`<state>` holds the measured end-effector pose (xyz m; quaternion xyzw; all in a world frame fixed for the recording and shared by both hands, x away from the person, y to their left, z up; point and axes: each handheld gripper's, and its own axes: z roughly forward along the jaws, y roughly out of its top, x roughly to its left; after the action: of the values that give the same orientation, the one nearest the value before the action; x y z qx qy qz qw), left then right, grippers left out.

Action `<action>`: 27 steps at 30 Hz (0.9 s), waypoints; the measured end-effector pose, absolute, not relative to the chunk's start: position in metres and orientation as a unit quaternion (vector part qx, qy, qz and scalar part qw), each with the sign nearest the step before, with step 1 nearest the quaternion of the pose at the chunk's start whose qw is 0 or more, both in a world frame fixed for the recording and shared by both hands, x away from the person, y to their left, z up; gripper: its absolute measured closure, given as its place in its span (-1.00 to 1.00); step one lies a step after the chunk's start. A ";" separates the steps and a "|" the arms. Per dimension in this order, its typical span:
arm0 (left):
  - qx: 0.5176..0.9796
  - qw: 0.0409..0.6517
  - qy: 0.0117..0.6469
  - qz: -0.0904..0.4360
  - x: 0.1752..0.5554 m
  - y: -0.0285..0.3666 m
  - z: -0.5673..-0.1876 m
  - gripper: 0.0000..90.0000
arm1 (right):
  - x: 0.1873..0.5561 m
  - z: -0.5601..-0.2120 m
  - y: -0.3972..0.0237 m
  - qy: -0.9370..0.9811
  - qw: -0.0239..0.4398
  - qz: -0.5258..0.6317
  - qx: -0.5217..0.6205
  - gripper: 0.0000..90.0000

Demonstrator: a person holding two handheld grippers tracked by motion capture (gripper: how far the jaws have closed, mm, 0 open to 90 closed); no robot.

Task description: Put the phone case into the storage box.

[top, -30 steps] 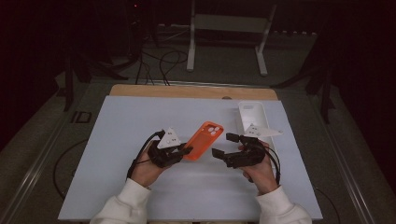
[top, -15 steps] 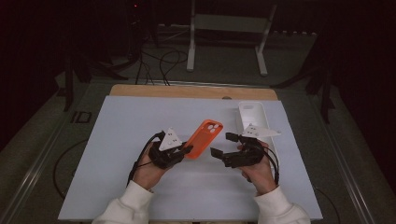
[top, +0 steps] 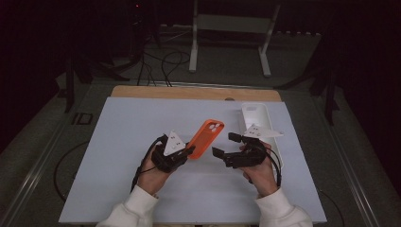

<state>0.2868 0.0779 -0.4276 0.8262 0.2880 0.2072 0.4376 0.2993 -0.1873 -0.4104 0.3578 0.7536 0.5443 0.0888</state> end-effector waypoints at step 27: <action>0.812 0.431 0.310 0.241 0.278 0.072 -0.437 0.78 | 0.304 -0.404 -0.179 0.732 0.095 0.548 0.394 -0.81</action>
<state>0.2780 0.0716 -0.4369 0.8124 0.3098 0.2411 0.4311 0.3036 -0.1788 -0.4038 0.3940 0.7316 0.5483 0.0947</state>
